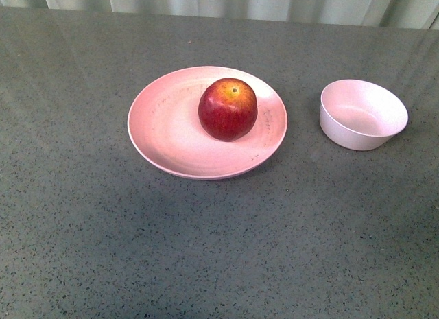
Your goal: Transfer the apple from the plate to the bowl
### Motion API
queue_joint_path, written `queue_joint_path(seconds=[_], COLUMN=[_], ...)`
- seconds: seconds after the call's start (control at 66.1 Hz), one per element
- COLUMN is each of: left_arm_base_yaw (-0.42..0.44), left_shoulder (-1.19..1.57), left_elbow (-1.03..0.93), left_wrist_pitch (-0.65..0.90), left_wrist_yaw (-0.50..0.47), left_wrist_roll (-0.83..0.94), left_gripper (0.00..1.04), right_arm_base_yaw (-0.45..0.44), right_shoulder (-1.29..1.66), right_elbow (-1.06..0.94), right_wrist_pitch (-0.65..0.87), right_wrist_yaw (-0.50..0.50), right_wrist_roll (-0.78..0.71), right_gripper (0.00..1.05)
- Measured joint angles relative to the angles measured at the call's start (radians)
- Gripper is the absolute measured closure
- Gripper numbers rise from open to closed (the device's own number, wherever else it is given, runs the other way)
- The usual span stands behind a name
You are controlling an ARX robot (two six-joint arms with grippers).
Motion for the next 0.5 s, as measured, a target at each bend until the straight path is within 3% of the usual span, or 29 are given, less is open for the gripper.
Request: queue_joint_path(seconds=[0.242,0.499], left_arm_base_yaw=[0.000,0.000], left_shoulder=[0.000,0.000], left_elbow=[0.000,0.000], left_wrist_pitch=[0.000,0.000], left_wrist_yaw=[0.000,0.000], left_wrist_roll=[0.000,0.000], left_gripper=[0.09,0.09], right_arm_base_yaw=[0.001,0.001], right_shoulder=[-0.177,-0.399], right_elbow=[-0.136,-0.233], right_wrist_pitch=[-0.056,-0.183], right_wrist_yaw=[0.002,0.001], right_wrist_roll=[-0.016,-0.020], right_gripper=[1.03,1.03])
